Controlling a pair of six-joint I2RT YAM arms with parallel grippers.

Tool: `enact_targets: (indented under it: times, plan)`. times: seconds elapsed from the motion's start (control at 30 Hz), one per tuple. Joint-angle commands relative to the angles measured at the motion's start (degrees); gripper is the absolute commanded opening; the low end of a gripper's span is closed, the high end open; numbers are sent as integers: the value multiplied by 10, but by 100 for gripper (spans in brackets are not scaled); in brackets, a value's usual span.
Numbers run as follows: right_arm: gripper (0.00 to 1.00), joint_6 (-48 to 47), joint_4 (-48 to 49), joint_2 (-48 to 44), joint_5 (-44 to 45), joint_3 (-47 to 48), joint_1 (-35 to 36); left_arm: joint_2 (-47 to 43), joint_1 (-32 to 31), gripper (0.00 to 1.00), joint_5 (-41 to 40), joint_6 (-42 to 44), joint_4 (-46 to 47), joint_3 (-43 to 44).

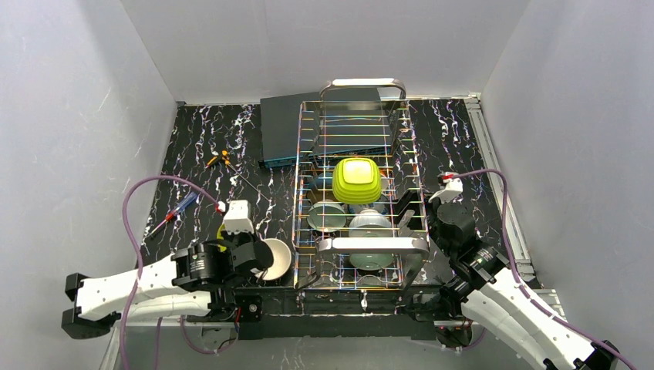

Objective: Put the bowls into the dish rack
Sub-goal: Place the bowl at the center of the board.

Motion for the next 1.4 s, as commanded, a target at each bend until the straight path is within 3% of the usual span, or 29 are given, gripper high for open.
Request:
enact_targets:
  times: [0.0, 0.17, 0.53, 0.7, 0.87, 0.93, 1.07, 1.13, 1.2, 1.37]
  plan:
    - [99, -15, 0, -1, 0, 29, 1, -49, 57, 0, 77, 76, 81, -30]
    - [99, -19, 0, -3, -2, 28, 1, -28, 170, 0, 209, 193, 176, -28]
    - [99, -35, -9, -5, -7, 35, 1, 205, 478, 0, 492, 308, 263, 64]
    - [99, -39, -10, -6, -9, 33, 1, 308, 553, 0, 534, 301, 273, 93]
    - [99, -43, -10, -6, -13, 35, 1, 397, 582, 2, 559, 281, 274, 120]
    - [99, -47, -10, -6, -16, 38, 1, 408, 583, 22, 564, 280, 280, 125]
    - [99, -55, -13, -9, -24, 45, 1, 388, 584, 74, 558, 284, 286, 133]
    - [99, -56, -12, -10, -26, 46, 1, 377, 583, 90, 550, 295, 276, 140]
    - [99, -57, -12, -11, -27, 48, 1, 364, 583, 97, 544, 316, 257, 145]
    - [99, -62, -16, -12, -34, 57, 1, 303, 583, 98, 526, 365, 183, 133]
